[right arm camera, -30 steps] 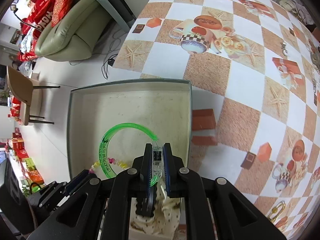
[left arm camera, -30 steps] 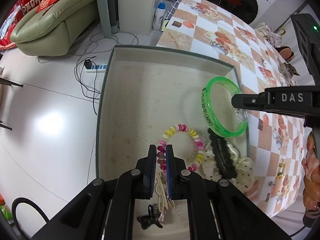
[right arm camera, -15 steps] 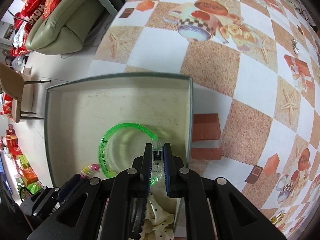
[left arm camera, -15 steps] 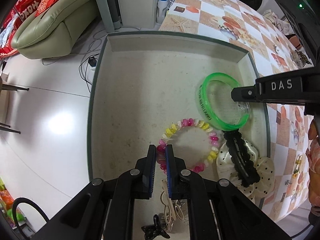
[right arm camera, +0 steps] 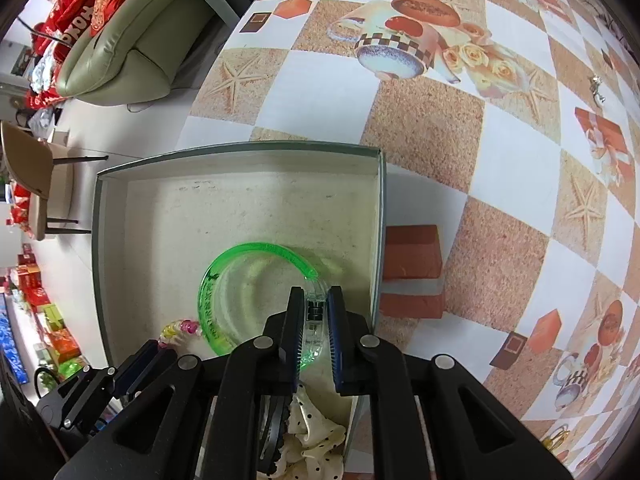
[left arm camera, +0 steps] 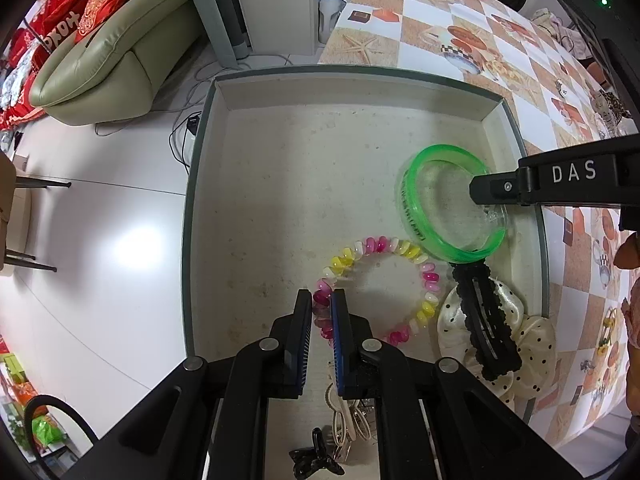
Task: Organize jewelry
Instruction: 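Carry the green bangle and beaded bracelet into the tray and release both, then grasp the yellow hair tie with the right tool while the left tool grasps the silver key clip, then carry the yellow hair tie and silver key clip into the tray and release both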
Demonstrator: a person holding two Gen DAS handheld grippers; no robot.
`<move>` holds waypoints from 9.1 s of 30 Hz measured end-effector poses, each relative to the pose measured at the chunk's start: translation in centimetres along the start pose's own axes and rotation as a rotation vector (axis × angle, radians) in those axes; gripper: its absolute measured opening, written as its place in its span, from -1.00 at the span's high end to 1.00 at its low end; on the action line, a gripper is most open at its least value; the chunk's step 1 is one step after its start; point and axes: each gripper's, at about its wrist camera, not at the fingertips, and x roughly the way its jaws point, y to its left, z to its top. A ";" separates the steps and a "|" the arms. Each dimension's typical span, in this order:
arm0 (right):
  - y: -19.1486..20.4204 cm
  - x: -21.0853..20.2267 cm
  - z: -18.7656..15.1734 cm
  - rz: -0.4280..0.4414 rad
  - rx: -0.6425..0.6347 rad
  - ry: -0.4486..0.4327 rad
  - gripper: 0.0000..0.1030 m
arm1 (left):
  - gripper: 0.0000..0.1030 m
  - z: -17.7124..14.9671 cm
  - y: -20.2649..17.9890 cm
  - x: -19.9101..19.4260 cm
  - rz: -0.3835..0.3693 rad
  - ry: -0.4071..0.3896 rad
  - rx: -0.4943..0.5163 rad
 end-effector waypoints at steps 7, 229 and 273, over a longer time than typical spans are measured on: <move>0.0 -1.4 -0.4 0.047 0.008 -0.027 0.25 | 0.73 -0.4 -0.4 -0.8 0.009 -0.004 0.021; 2.7 -10.9 -1.9 0.124 -0.057 -0.190 0.89 | 0.26 2.6 1.9 -6.6 -0.134 -0.155 0.026; -0.3 -0.5 2.9 0.093 0.081 -0.089 0.70 | -0.51 5.5 0.8 1.0 0.037 -0.107 0.027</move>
